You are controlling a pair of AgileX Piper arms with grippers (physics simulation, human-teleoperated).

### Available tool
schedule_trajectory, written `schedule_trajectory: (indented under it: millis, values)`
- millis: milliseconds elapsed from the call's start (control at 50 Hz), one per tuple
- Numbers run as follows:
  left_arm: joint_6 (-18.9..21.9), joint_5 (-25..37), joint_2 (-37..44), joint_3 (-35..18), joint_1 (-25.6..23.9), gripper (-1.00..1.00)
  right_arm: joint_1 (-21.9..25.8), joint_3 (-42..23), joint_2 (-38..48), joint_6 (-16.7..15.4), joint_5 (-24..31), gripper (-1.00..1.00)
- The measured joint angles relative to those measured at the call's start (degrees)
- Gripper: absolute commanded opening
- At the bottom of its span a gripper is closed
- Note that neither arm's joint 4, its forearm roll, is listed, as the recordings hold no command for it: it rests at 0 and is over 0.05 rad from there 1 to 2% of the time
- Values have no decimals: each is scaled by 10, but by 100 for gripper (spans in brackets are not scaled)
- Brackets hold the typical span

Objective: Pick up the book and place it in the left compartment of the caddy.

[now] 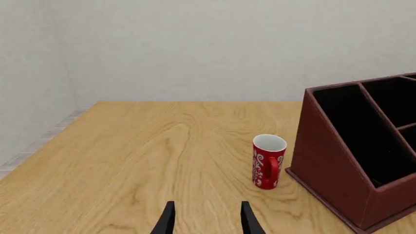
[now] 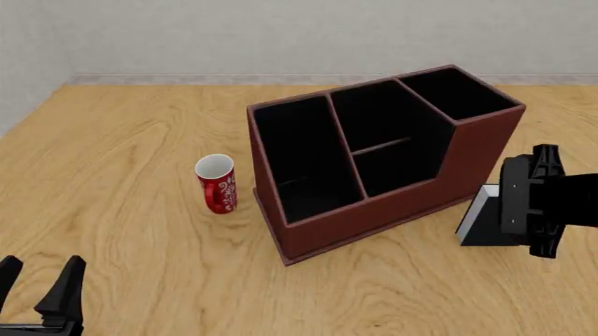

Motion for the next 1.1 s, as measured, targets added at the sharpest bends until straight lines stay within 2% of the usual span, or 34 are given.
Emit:
schedule_trajectory:
  millis: [380, 1100]
  values:
    - [0, 0, 0, 0, 0, 100, -3, -9, 54, -9, -31, 100]
    - [0, 0, 0, 0, 0, 100, -8, -6, 125, 8, -78, 100]
